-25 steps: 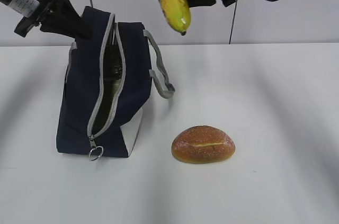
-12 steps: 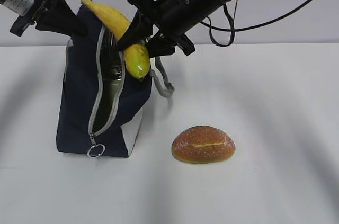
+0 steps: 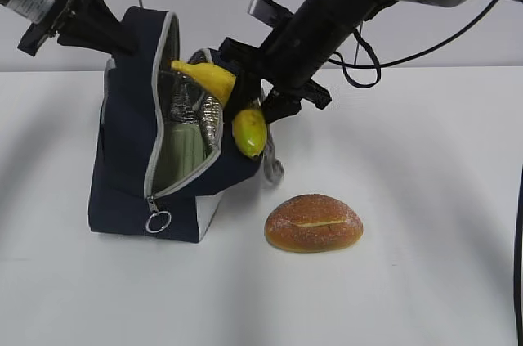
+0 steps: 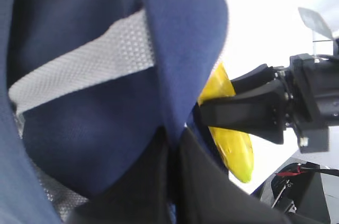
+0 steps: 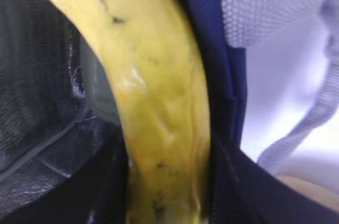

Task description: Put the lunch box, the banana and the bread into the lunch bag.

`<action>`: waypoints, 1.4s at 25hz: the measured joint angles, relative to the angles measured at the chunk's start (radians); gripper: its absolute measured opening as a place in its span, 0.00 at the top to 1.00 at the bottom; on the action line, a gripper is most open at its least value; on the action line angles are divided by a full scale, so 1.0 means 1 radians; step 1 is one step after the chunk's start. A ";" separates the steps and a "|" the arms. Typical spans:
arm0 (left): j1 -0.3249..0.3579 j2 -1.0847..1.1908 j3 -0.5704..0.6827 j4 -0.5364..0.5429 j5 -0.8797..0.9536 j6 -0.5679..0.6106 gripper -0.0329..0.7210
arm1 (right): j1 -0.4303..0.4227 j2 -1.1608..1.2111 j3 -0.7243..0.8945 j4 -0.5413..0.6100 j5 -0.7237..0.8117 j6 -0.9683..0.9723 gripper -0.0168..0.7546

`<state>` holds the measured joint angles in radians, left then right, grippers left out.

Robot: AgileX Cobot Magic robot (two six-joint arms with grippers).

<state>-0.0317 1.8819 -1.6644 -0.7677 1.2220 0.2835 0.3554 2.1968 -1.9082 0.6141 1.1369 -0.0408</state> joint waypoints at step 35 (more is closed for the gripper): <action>0.000 0.000 0.000 0.003 -0.003 0.000 0.96 | 0.140 -0.011 -0.013 -0.132 -0.215 -0.048 0.22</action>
<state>-0.0317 1.8819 -1.6644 -0.7651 1.2186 0.2835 0.4951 2.1861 -1.9208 0.4821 0.9224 -0.0889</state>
